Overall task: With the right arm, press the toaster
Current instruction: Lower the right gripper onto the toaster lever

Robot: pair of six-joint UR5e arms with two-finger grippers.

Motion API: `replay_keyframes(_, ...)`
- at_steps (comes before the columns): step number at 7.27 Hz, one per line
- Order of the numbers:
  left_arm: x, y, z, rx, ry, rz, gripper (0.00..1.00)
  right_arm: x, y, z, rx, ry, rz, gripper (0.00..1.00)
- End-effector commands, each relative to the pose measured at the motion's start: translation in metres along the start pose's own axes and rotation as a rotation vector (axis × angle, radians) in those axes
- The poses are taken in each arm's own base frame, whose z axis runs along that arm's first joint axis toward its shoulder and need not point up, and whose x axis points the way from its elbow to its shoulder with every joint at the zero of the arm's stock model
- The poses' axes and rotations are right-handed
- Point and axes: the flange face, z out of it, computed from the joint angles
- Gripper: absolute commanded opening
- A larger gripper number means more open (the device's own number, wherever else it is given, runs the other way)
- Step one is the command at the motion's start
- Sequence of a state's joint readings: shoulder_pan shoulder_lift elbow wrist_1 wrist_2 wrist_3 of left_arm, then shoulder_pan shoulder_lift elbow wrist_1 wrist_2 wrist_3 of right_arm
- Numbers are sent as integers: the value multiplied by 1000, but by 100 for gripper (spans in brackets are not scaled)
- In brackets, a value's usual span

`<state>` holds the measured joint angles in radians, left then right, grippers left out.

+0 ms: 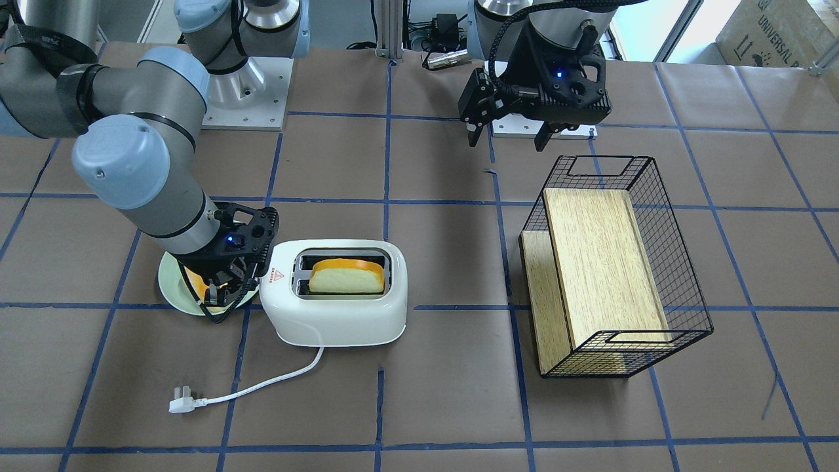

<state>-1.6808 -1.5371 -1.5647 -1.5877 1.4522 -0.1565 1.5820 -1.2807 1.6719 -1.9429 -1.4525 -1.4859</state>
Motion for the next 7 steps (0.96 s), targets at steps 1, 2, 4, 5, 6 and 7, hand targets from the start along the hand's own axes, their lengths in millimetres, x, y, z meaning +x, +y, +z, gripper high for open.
replay_keyframes(1,0,0,0,0,1,0,100,-1,0,7,7,-20,7,8)
replay_keyframes(2,-1,0,0,0,0,-1,100,-2,2,10,3,-36,18,8)
replay_keyframes(4,-1,0,0,0,0,-1,100,-2,5,13,1,-55,20,9)
replay_keyframes(5,0,0,0,0,1,0,100,-2,6,14,0,-56,16,9)
replay_keyframes(6,0,0,0,0,0,0,100,-1,7,14,0,-56,17,9)
replay_keyframes(7,-1,0,0,0,0,-1,100,0,7,17,0,-59,16,9)
